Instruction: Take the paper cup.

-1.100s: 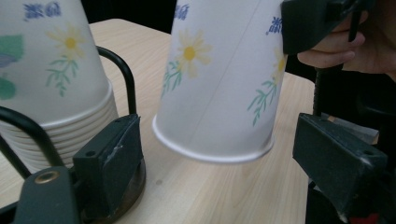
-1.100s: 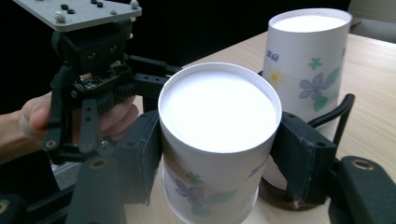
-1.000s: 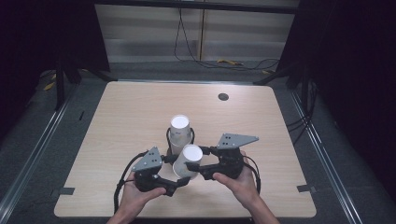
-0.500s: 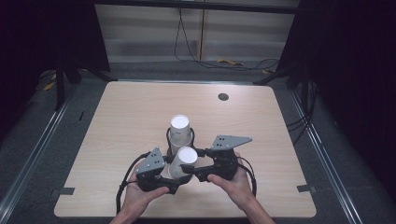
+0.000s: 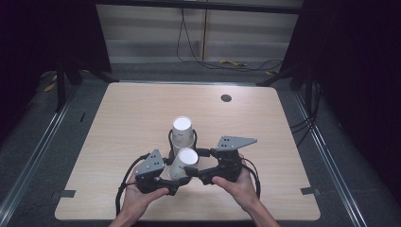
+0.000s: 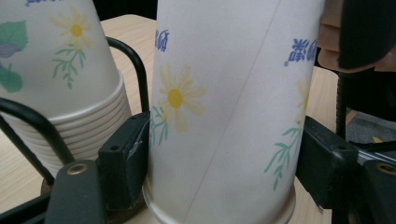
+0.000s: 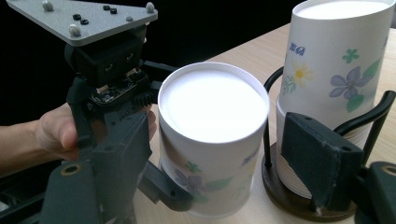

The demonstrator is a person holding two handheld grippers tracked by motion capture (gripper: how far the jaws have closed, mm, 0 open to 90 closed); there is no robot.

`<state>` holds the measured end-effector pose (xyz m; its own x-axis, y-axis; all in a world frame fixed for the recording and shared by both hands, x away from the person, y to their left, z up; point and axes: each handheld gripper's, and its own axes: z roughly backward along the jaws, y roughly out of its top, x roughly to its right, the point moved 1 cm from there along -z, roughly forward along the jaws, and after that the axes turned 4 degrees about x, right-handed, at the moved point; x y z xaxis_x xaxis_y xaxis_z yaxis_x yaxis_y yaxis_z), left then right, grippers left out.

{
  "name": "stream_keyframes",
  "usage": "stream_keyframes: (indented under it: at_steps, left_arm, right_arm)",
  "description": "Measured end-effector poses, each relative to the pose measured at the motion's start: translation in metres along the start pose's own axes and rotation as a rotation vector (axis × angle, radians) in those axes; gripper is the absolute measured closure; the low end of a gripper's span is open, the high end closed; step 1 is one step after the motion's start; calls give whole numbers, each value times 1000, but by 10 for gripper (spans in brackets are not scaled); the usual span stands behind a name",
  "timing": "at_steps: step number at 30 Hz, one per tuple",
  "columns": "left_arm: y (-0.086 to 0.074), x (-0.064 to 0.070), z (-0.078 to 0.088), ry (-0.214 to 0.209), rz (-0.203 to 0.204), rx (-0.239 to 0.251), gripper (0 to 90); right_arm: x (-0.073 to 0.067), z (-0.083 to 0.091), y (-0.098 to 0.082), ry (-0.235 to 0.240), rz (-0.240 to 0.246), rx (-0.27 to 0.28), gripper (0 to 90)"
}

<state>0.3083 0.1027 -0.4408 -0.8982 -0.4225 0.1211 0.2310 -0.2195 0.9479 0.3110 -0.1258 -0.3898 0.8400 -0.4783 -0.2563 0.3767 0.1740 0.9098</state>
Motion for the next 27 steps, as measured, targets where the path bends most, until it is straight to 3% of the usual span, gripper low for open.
stream_keyframes:
  at_steps: [15,27]
  left_arm:
    - [2,-9,11,7,33,-33,272]
    - [1,-15,12,-6,43,-100,274]
  right_arm:
    - [9,17,-1,-17,-25,22,240]
    - [16,20,-8,-40,-15,-44,258]
